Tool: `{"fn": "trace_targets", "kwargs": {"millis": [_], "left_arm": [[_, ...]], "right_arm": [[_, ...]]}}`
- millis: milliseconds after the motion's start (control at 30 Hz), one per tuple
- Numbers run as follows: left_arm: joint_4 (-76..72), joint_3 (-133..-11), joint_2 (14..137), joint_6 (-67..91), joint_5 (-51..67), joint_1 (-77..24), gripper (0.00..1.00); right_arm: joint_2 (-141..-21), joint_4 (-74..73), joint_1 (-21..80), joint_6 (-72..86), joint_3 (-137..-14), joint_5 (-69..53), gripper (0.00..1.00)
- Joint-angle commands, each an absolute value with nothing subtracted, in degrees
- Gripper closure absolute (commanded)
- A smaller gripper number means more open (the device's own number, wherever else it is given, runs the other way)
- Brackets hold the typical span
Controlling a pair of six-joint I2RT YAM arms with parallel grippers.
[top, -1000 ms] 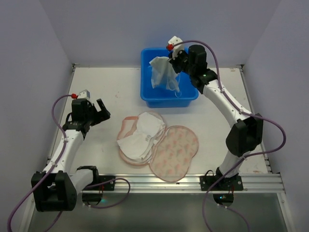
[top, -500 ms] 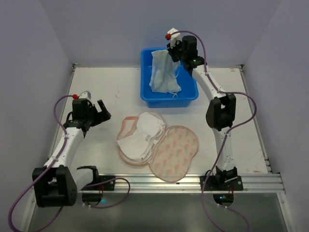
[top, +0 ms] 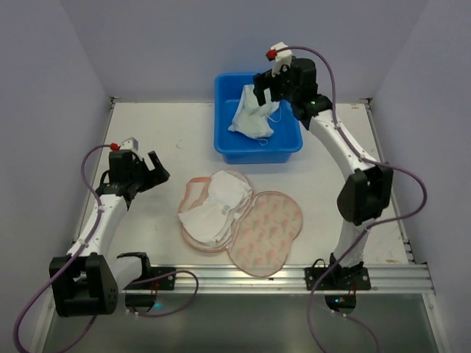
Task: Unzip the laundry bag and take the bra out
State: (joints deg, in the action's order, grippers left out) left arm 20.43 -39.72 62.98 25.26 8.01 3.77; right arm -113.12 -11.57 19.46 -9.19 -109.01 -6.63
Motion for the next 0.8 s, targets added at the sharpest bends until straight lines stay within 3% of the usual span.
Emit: {"fn": "trace_targets", "kwargs": {"millis": [0, 233, 400, 600, 767], "left_arm": [[17.8, -39.6, 60.4, 23.8, 9.6, 4.4, 0.0], [17.1, -38.8, 58.2, 24.1, 10.2, 4.4, 0.0], [16.9, -38.7, 57.6, 24.1, 10.7, 4.5, 0.0], [16.8, -38.6, 57.7, 24.2, 11.4, 4.4, 0.0], [16.7, -38.6, 58.2, 24.2, 11.7, 4.4, 0.0]], "right_arm": [[-96.9, -10.4, 23.4, -4.8, -100.2, -11.0, 0.02], [-83.4, -8.9, 36.8, 6.2, -78.2, -7.8, 0.09], [-81.7, -4.3, 41.1, 16.9, -64.5, -8.7, 0.19], [-85.1, -0.4, 48.5, 16.9, -59.2, -9.4, 0.19], [-89.2, -0.4, 49.7, 21.1, -58.8, -3.2, 0.18]]}}
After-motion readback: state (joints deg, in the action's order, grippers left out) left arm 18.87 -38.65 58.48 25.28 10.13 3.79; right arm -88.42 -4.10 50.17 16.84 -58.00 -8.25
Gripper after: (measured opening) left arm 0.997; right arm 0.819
